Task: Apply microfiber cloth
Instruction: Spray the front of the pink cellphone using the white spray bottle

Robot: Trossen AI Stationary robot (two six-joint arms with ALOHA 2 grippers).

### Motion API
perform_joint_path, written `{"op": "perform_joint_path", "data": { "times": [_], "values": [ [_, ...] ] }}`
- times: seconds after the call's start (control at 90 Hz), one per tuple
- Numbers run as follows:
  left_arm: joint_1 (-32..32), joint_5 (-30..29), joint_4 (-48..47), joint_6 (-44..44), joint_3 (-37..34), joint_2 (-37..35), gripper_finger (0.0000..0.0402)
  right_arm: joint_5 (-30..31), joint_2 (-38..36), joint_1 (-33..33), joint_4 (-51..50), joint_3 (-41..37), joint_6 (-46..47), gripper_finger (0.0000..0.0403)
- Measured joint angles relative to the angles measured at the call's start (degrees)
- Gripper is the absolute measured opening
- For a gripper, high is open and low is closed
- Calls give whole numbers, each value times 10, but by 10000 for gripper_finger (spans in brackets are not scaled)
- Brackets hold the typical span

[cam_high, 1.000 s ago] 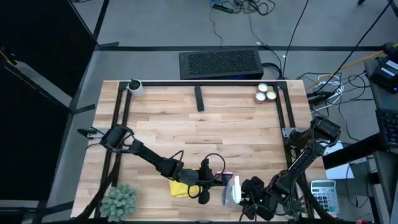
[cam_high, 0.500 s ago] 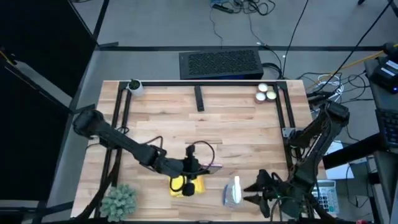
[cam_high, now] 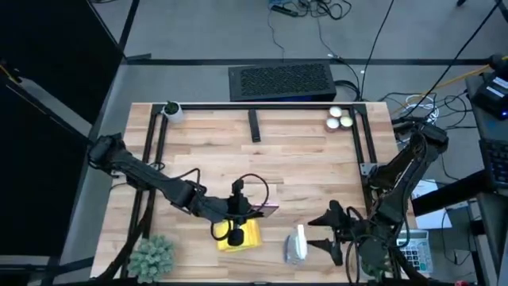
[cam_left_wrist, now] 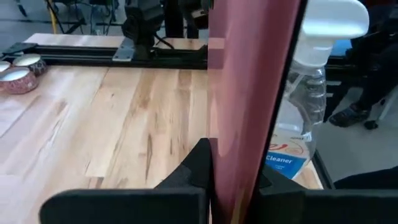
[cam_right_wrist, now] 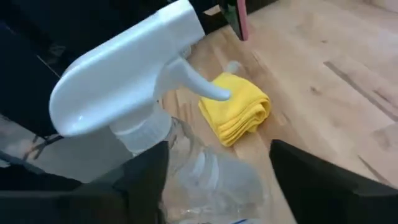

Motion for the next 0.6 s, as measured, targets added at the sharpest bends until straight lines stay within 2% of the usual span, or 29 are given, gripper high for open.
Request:
{"op": "perform_joint_path", "data": {
  "times": [0.222,0.467,0.544,0.6],
  "values": [
    [0,0,0,0,0,0,9,11,0,0,-21,0,6,392],
    [0,0,0,0,0,0,9,8,0,0,-20,0,15,395],
    [0,0,0,0,0,0,9,-27,-1,1,-14,0,18,398],
    [0,0,0,-1,0,0,9,-78,-5,1,-11,0,27,395]
  ]
}}
